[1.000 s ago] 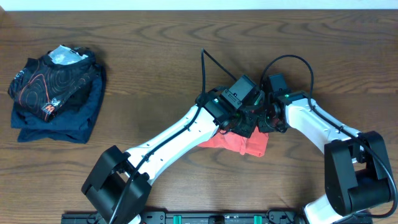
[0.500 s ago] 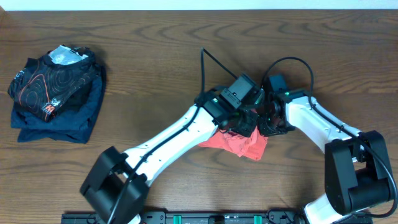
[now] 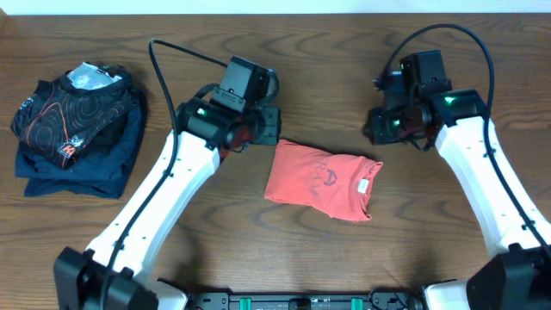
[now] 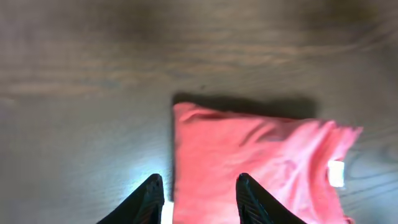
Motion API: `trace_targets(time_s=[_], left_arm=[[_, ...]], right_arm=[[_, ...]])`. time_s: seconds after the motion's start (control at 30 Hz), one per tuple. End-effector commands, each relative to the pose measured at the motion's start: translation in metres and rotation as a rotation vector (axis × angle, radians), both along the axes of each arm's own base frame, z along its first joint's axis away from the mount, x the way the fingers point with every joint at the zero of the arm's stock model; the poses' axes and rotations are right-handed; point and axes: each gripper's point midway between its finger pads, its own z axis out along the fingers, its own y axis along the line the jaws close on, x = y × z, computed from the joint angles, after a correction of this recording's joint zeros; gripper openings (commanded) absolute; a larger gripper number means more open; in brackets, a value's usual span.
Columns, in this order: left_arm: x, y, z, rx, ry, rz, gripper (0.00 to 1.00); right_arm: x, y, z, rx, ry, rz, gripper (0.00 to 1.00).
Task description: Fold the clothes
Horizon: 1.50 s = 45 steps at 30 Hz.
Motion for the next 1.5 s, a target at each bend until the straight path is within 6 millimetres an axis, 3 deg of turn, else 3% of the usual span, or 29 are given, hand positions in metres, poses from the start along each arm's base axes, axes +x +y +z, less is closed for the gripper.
trace_targets(time_s=[0.0,0.17,0.37,0.5,0.7,0.9,1.03,1.17,1.3,1.37,1.47], left_arm=[[-0.010,0.001,-0.034,0.021,0.110,0.008,0.40],[-0.023,-0.017,-0.065,0.000,0.228,-0.044,0.40],[-0.035,-0.028,-0.109,0.065,0.336,-0.088,0.40],[-0.046,-0.029,-0.139,0.130,0.400,-0.139,0.40],[-0.068,-0.011,-0.172,0.224,0.554,-0.115,0.40],[-0.077,0.008,-0.176,0.300,0.623,0.010,0.40],[-0.090,0.000,-0.171,0.261,0.691,0.055,0.40],[-0.087,-0.004,-0.152,0.234,0.639,0.048,0.40],[-0.051,0.001,-0.114,0.196,0.420,0.075,0.41],[-0.025,0.000,-0.092,0.156,0.271,0.072,0.47],[0.006,-0.012,-0.068,0.086,0.101,0.021,0.52]], right_arm=[[-0.031,0.052,0.000,0.214,0.095,0.191,0.37],[-0.064,0.062,-0.032,0.188,0.220,0.231,0.38],[-0.091,0.052,-0.089,0.157,0.301,0.222,0.40],[-0.096,0.023,-0.136,0.002,0.297,0.128,0.40],[-0.086,-0.022,-0.164,-0.205,0.242,-0.007,0.41],[-0.052,-0.053,-0.162,-0.319,0.111,-0.095,0.45],[-0.015,-0.055,-0.152,-0.309,-0.045,-0.083,0.46],[0.002,-0.053,-0.137,-0.299,-0.096,-0.084,0.50],[0.013,-0.050,-0.102,-0.280,-0.122,-0.108,0.53],[0.016,-0.044,-0.078,-0.243,-0.140,-0.107,0.54],[0.008,-0.013,-0.047,-0.066,-0.149,-0.035,0.53]])
